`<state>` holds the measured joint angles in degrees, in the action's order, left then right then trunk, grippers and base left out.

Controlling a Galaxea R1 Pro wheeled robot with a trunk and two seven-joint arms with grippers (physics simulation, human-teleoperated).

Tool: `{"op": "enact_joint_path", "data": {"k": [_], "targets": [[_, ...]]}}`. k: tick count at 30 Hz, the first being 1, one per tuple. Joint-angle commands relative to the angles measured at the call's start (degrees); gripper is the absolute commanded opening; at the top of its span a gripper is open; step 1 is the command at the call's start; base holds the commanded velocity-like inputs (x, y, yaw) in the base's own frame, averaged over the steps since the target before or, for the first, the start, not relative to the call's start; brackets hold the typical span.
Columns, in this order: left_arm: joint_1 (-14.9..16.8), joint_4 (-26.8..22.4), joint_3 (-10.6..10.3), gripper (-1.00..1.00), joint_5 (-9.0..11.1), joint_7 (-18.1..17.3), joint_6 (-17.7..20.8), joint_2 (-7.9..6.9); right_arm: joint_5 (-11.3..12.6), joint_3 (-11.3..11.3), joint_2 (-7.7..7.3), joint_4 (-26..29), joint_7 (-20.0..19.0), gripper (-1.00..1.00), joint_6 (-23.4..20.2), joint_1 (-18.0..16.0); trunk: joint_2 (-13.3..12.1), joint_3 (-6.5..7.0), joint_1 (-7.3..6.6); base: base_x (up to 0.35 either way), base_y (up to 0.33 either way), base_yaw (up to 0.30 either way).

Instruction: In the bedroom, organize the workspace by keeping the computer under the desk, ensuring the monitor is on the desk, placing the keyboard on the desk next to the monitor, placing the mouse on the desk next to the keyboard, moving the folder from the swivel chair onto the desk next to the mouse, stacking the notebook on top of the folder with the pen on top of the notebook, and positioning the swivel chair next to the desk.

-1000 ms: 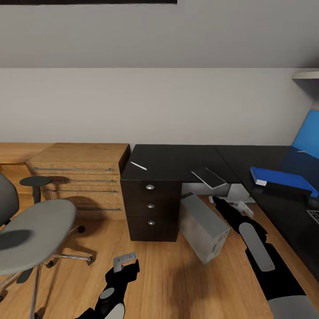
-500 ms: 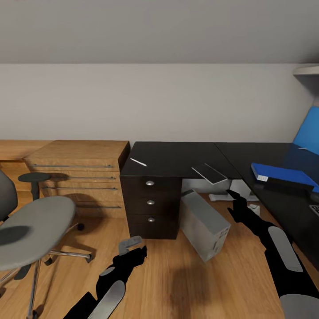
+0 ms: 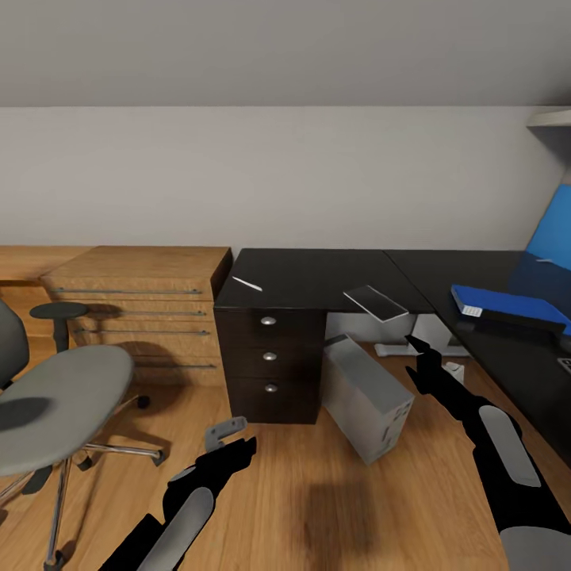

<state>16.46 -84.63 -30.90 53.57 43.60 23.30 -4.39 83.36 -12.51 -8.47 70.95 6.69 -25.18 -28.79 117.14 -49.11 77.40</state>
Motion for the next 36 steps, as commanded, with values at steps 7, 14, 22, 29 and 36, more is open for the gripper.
{"op": "enact_joint_path", "data": {"k": [7,14,22,29,36], "targets": [[0.1,0.2,-0.3,1.00,0.4,0.4,0.2,-0.08,0.6,-0.1,-0.13,0.2,0.5,1.00,-0.2,0.0,0.0,-0.06,-0.01,0.000,0.000,0.000],[0.1,2.5,-0.7,1.00,0.2,0.2,0.1,-0.07,0.5,-0.1,-0.20,0.0,0.6,1.00,-0.2,0.0,0.0,-0.06,-0.01,0.025,0.000,0.000],[0.1,2.8,-0.7,1.00,0.2,0.2,0.1,-0.09,0.5,-0.1,-0.23,-0.1,0.8,1.00,-0.2,0.0,0.0,-0.06,-0.01,0.125,0.000,0.000],[0.1,2.8,-0.9,1.00,0.1,0.2,0.1,-0.09,0.5,-0.1,-0.19,-0.1,0.8,1.00,-0.2,0.0,0.0,-0.06,-0.01,0.138,0.000,0.000],[0.1,2.8,-1.1,1.00,0.2,0.1,0.2,-0.09,0.5,0.2,-0.11,-1.6,0.9,1.00,0.1,0.0,0.0,-0.06,-0.01,0.125,0.000,0.000]]}}
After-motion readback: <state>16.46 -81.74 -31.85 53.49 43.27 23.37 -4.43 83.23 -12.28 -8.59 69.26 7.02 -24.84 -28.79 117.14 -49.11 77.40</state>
